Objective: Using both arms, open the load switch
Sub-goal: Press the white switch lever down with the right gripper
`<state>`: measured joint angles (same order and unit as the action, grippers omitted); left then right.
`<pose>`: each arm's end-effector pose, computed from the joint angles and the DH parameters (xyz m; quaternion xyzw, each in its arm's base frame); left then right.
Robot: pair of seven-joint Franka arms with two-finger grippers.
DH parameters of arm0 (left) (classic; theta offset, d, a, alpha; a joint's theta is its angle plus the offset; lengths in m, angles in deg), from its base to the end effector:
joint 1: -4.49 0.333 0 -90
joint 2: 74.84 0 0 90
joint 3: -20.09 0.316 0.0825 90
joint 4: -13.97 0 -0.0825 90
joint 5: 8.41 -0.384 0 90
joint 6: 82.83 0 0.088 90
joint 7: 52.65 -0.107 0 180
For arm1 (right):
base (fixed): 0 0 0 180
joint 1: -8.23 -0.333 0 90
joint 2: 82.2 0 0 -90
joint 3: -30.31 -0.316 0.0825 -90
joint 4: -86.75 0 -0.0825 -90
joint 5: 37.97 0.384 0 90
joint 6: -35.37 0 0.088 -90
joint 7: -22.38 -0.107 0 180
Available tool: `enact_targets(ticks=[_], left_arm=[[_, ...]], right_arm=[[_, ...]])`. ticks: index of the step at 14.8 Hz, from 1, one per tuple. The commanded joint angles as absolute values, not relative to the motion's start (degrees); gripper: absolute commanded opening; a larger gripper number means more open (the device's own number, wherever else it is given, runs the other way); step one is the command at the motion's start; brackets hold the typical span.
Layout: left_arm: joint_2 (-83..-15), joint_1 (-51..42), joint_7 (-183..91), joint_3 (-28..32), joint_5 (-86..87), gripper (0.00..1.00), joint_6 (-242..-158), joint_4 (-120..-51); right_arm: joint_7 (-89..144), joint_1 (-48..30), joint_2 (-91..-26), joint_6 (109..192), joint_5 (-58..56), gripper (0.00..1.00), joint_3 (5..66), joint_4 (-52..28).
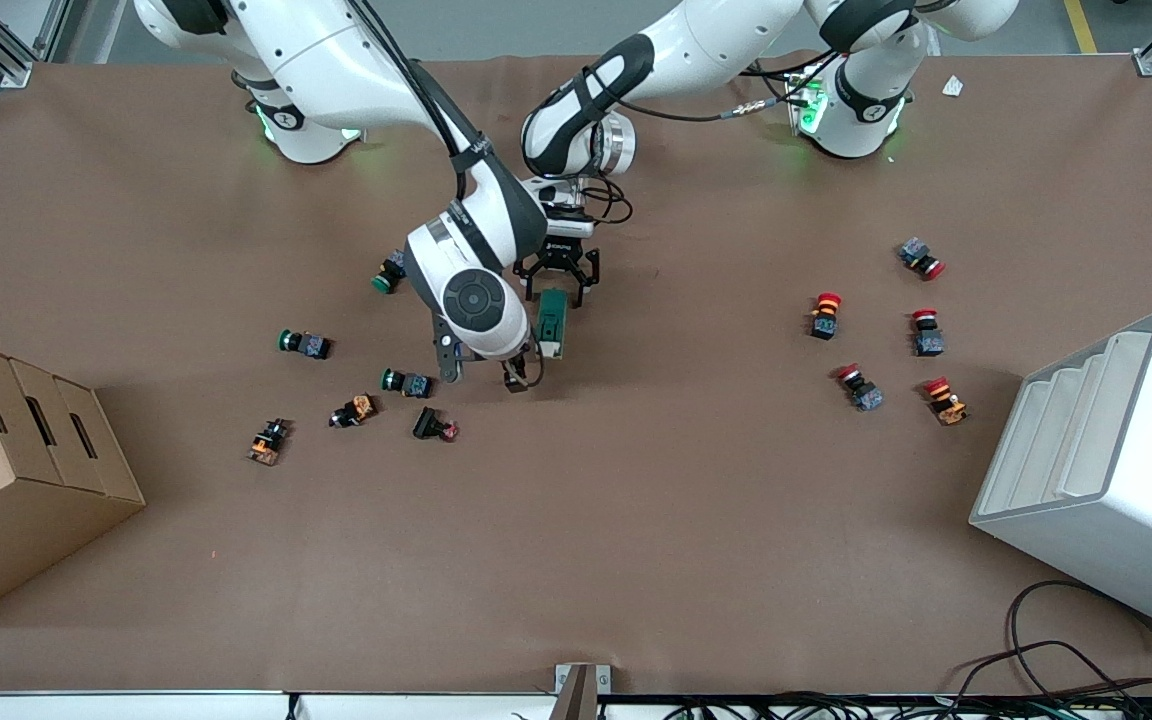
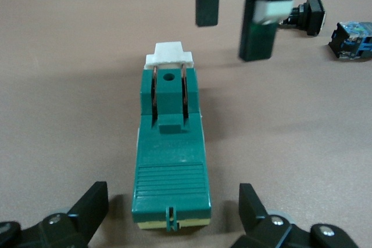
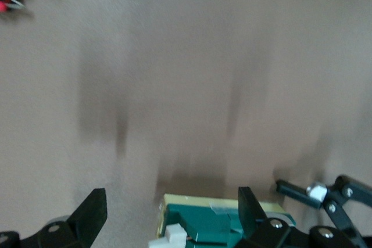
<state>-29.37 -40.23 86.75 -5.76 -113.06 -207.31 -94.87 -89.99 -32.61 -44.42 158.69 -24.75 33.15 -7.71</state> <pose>0.2365 -0.5564 0.1011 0.8991 -0.0623 0.4315 0.0388 0.5198 0.4223 0.2168 0.7501 -0.6525 -0.0926 0.0544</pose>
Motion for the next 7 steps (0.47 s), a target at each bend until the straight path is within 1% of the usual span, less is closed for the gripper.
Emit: enact_targets(ticks=[1,4,7], left_arm=[[-28.6,-40.6,88.0,-5.5,-114.4,0.99,-206.5,-94.7],[-28.6,-40.6,88.0,-5.6,-114.4,0.99,-206.5,-94.7],[-28.6,-40.6,88.0,-5.5,-114.4,0.99,-206.7,-94.9]], right_arm=[[-91.3,-33.1,-44.4,158.3,-22.7,1.0,32.6,-6.9],[-91.4,-33.3,-42.9,158.3,-22.6,1.0,31.5,-6.9],[-91.4,-32.9,-42.7,158.0,-21.8,1.0,30.3,-6.9]])
